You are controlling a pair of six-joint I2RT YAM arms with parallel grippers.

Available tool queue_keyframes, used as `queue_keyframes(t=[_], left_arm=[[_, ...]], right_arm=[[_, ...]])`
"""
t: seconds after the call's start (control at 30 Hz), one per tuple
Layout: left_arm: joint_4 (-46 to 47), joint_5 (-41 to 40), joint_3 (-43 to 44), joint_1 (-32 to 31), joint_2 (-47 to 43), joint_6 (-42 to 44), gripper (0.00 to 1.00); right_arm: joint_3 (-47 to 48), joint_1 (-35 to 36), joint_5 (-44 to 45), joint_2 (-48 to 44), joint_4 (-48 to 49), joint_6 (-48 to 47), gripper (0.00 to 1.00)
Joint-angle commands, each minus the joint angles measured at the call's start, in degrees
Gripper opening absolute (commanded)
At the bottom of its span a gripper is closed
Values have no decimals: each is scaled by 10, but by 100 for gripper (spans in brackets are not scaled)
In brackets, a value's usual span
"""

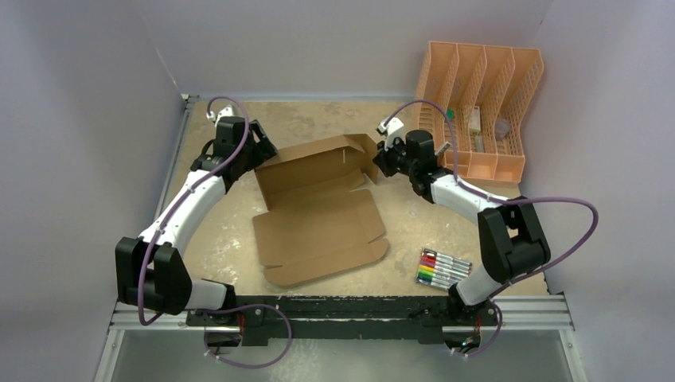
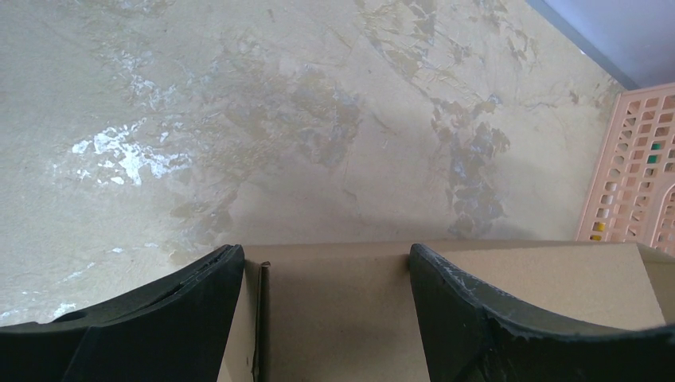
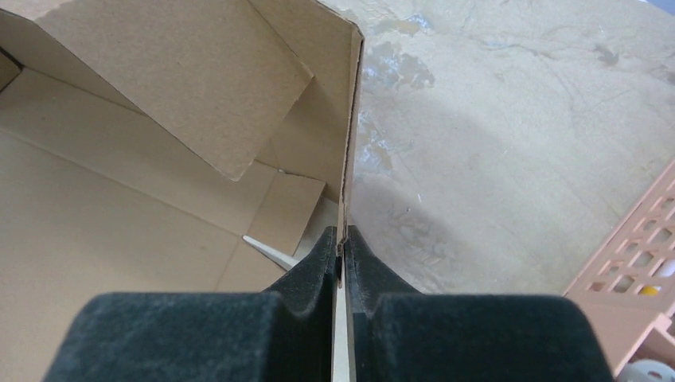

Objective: Fold the paper box

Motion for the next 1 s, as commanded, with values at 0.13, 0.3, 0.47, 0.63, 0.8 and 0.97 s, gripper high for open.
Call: queue_keyframes(t=[0.13, 0.3, 0.47, 0.63, 0.8, 0.97], left_arm=[[-18, -33, -29, -3, -10, 8, 75], [-9, -36, -42, -3, -10, 9, 75], [-7, -45, -43, -3, -10, 27, 75], [-20, -50, -9, -1, 10, 66, 75], [-20, -43, 5, -1, 18, 89, 75], [-17, -39, 4, -1, 22, 108, 75]], right_arm=[[-29, 11, 35, -39, -16, -25, 5], [-50, 19, 51, -59, -5, -10, 6], [-59, 19, 49, -67, -8, 6, 7], [-40, 19, 57, -72, -32, 11, 14], [-40, 19, 66, -74, -36, 11, 25], [-44, 18, 104, -54, 4, 2, 38]])
